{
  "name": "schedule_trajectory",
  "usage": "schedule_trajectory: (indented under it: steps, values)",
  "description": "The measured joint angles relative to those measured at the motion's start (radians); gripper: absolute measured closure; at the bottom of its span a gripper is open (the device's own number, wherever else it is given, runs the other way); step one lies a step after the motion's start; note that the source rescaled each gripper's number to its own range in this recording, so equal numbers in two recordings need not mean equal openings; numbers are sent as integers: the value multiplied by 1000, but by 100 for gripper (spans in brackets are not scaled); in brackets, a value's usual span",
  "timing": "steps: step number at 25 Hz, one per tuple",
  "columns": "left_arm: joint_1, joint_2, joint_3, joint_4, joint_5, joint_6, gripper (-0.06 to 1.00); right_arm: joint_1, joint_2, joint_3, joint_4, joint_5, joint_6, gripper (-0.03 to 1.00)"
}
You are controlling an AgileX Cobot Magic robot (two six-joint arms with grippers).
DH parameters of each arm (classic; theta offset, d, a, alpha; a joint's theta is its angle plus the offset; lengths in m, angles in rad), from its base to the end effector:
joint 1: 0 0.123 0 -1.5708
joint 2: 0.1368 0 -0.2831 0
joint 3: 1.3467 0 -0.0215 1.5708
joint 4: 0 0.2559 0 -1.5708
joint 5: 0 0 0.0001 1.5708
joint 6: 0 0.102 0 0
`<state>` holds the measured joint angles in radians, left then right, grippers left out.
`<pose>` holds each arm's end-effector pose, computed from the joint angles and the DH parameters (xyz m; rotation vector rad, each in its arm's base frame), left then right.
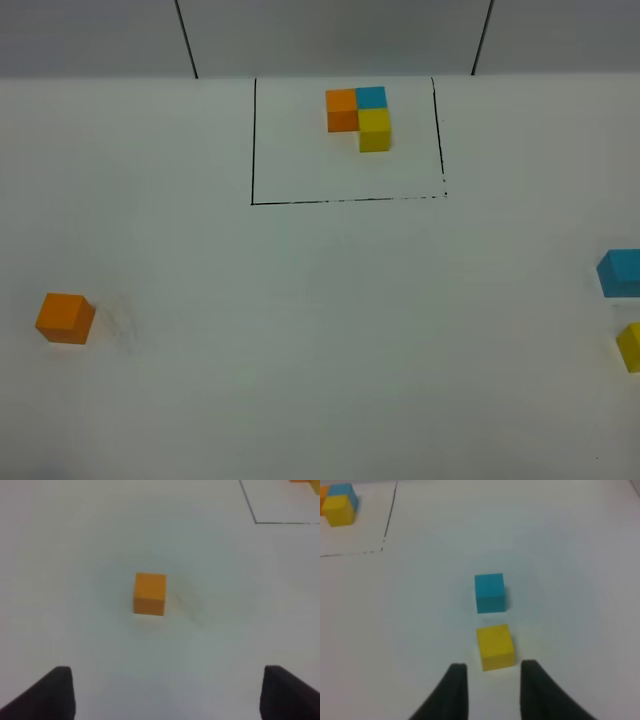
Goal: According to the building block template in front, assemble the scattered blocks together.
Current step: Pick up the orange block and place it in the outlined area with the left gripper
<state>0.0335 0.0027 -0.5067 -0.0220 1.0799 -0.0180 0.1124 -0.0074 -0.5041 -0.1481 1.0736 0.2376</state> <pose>0.0102 -0.0016 0.2749 -0.0517 2.0586 -0.0168 0.0101 -0.0122 0.2756 0.1364 2.0324 0.0423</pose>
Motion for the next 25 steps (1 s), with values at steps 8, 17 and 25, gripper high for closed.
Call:
schedule_trajectory:
  steps: [8,17,25]
  values:
    - [0,372,-127,193,49,-42,2,0,0,0,0,0,0,97]
    - [0,990,-431,138,102,-21,-6,0,0,0,0,0,0,97]
    - [0,1343,-483,96,62,-22,-6,0,0,0,0,0,0,97]
